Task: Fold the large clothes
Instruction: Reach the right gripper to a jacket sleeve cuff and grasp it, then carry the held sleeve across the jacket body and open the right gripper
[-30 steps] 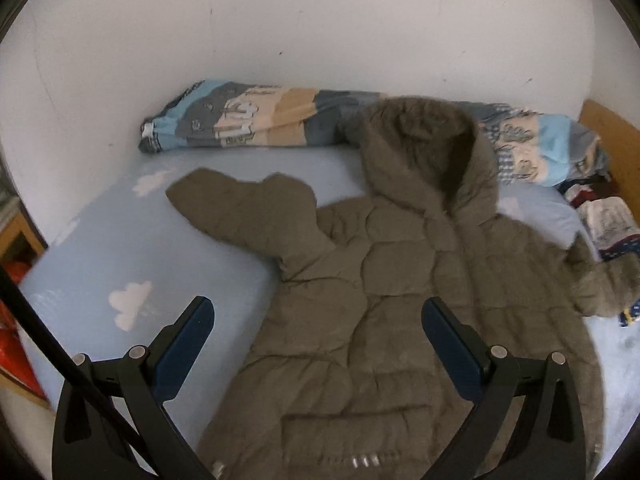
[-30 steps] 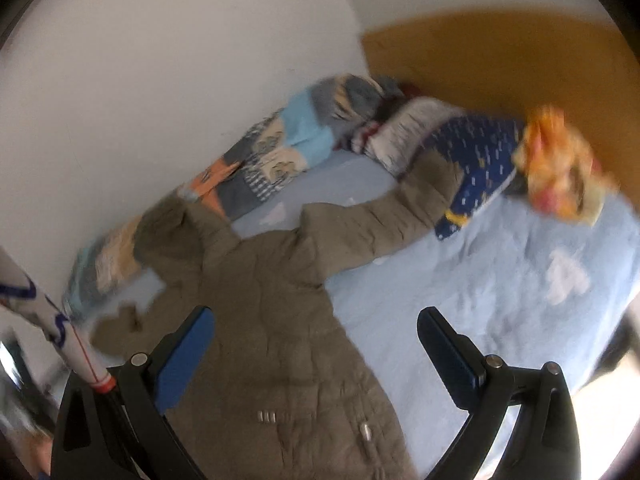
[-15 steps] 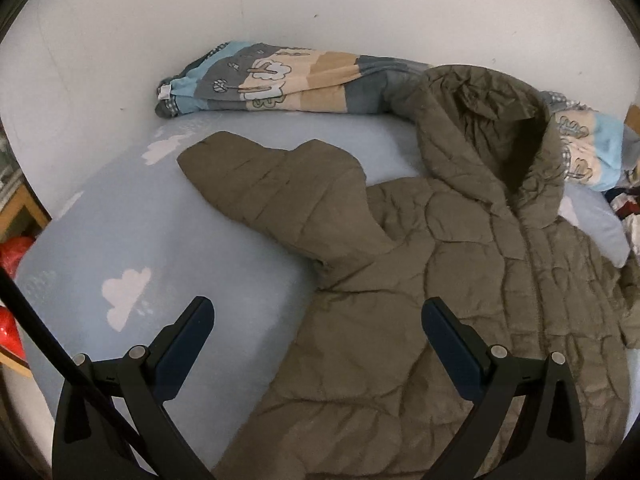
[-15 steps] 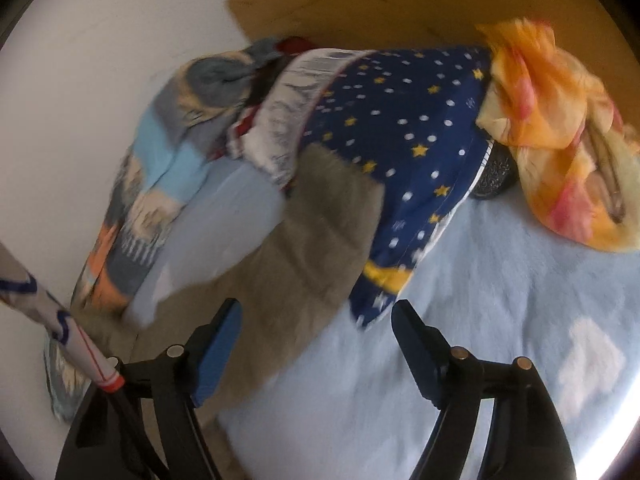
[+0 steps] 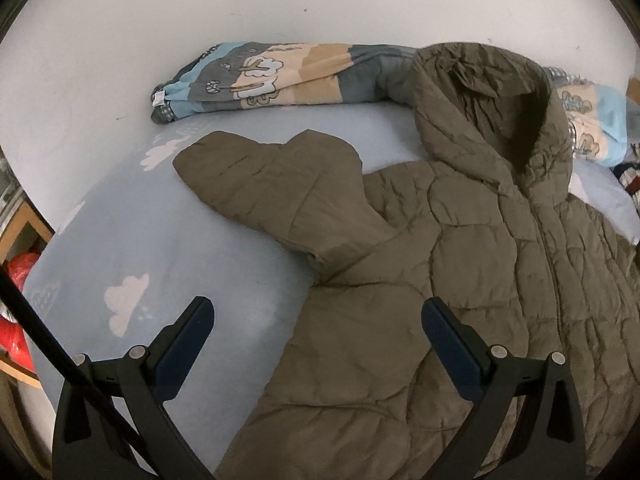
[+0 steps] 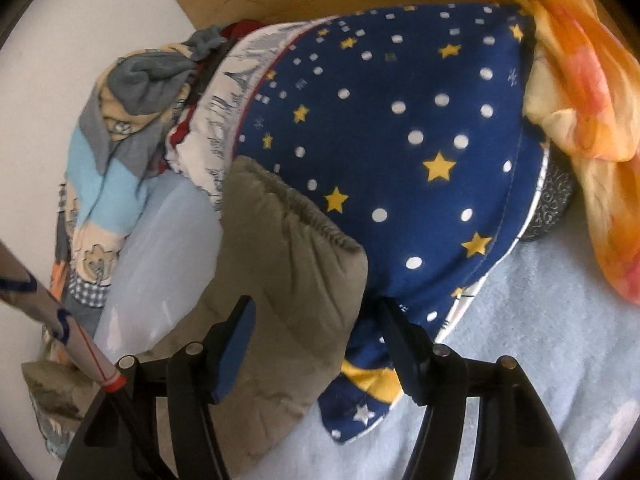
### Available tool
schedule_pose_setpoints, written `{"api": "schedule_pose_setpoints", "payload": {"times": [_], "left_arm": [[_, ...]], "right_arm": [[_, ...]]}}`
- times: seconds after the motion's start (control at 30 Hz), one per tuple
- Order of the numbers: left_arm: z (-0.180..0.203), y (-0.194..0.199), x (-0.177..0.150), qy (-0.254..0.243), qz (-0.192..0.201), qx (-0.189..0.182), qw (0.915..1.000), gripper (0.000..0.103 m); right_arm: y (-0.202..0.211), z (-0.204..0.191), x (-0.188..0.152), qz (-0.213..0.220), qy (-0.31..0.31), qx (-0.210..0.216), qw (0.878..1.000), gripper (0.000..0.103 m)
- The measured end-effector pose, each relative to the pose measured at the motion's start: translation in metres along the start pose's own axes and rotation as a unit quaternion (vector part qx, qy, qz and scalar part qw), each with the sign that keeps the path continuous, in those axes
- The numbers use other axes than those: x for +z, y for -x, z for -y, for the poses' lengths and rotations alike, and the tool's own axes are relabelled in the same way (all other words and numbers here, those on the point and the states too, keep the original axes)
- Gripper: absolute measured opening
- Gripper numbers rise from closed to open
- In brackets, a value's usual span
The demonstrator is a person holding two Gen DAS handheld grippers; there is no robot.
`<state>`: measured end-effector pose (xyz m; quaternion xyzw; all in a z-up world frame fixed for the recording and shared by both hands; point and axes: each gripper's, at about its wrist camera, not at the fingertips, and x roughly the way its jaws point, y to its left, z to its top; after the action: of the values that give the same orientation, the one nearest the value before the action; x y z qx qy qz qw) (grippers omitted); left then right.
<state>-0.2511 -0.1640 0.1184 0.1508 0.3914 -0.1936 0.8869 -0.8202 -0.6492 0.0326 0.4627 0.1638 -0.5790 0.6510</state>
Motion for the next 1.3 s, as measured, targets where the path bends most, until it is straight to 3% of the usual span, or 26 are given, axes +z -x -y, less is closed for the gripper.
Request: {"api": "schedule_pose_setpoints", "payload": {"times": [0.03,0.07,0.2,0.4,0.5,0.6,0.77,0.93,1.03,1.2,1.3], "left_arm": [[0.002,-0.001,-0.001,-0.004,-0.001,0.000,1.0000,0.103],[0.004,-0.001,-0.001,-0.008,-0.002,-0.001,1.0000,0.103],[0.009,-0.001,-0.003,-0.019,-0.004,-0.005,0.9998,0.103],[0.014,0.006,-0.006,-0.026,0.002,-0.020,0.9995,0.103],[0.016,0.009,-0.006,-0.023,-0.003,-0.047,0.9986,0.103],[0.025,0.008,-0.007,-0.030,-0.013,-0.077,0.9965,0.103],[0.047,-0.005,-0.017,-0.071,-0.048,-0.090,0.9922,0.103],[0.067,-0.029,-0.039,-0.122,-0.100,-0.062,0.9856,0.103],[0.070,-0.040,-0.048,-0.123,-0.122,-0.052,0.9835,0.103],[0.074,-0.040,-0.050,-0.130,-0.121,-0.047,0.9829,0.103],[0.066,-0.026,-0.036,-0.101,-0.093,-0.086,0.9868,0.103]], "right_arm": [[-0.002,-0.001,-0.001,-0.002,0.002,-0.011,1.000,0.052],[-0.004,-0.001,-0.001,-0.005,0.002,-0.011,1.000,0.034],[0.012,-0.007,-0.003,0.011,0.008,0.002,1.000,0.019],[0.079,-0.018,-0.002,0.065,0.006,0.032,0.997,0.018],[0.115,-0.030,-0.001,0.084,0.009,0.057,0.995,0.018],[0.165,-0.061,-0.006,0.107,0.032,0.094,0.989,0.018],[0.232,-0.136,-0.032,0.127,0.088,0.159,0.975,0.017],[0.284,-0.212,-0.073,0.122,0.146,0.224,0.956,0.017],[0.301,-0.256,-0.107,0.107,0.178,0.249,0.946,0.017],[0.304,-0.321,-0.158,0.065,0.221,0.284,0.931,0.017],[0.294,-0.351,-0.187,0.044,0.248,0.287,0.924,0.017]]}}
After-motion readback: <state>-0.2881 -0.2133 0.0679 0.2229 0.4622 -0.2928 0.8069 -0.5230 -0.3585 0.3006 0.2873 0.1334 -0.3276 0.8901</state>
